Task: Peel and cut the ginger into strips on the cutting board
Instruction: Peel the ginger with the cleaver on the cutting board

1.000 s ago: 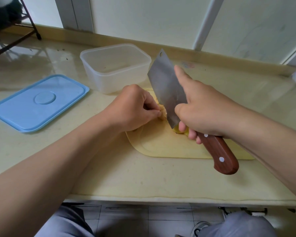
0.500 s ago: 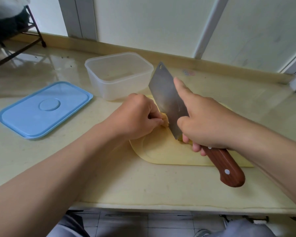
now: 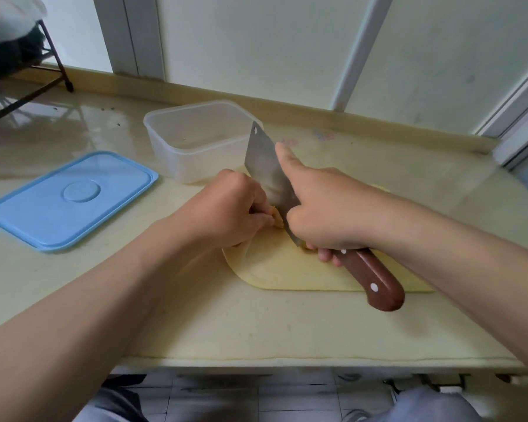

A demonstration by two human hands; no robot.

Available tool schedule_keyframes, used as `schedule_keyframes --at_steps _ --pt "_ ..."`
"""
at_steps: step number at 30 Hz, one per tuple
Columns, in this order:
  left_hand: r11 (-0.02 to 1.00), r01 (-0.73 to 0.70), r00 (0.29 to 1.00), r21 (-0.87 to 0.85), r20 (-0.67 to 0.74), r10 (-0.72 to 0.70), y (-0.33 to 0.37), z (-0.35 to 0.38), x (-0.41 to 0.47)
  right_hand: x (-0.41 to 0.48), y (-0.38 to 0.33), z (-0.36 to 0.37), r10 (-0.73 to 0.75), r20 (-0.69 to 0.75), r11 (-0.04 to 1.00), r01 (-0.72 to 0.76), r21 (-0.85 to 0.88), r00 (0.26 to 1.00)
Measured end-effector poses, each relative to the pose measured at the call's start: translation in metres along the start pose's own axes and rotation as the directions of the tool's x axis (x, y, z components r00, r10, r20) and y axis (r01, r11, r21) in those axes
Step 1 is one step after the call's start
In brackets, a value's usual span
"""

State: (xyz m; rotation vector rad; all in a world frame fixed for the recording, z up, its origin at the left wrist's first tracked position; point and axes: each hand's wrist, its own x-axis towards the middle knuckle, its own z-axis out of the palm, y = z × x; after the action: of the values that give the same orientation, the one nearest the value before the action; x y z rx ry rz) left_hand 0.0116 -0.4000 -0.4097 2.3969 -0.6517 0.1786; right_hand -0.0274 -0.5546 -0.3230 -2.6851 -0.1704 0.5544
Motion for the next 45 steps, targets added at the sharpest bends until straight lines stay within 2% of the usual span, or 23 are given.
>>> schedule_keyframes --at_steps 5,15,28,36,45 --pt "1.000 -0.019 1.000 0.018 0.013 0.018 0.000 -0.002 0.000 -0.004 -0.002 0.007 -0.025 -0.035 0.998 0.024 -0.056 0.999" --pt "0.997 -0.071 0.997 0.014 0.010 0.071 -0.004 -0.004 -0.001 -0.007 -0.004 0.022 -0.026 -0.076 0.998 0.021 -0.063 0.997" --pt "1.000 -0.013 1.000 0.014 0.027 0.013 -0.015 -0.007 0.005 -0.015 0.019 0.014 0.025 0.036 0.995 -0.029 0.094 0.999" --pt "0.990 0.101 0.994 -0.097 0.047 -0.097 -0.004 -0.015 0.002 -0.012 0.035 0.022 -0.040 -0.063 0.951 0.057 0.305 0.997" --pt "0.979 0.204 0.979 -0.015 -0.027 -0.204 -0.012 -0.011 0.007 -0.008 0.045 0.022 -0.064 -0.084 0.896 0.094 0.435 0.994"
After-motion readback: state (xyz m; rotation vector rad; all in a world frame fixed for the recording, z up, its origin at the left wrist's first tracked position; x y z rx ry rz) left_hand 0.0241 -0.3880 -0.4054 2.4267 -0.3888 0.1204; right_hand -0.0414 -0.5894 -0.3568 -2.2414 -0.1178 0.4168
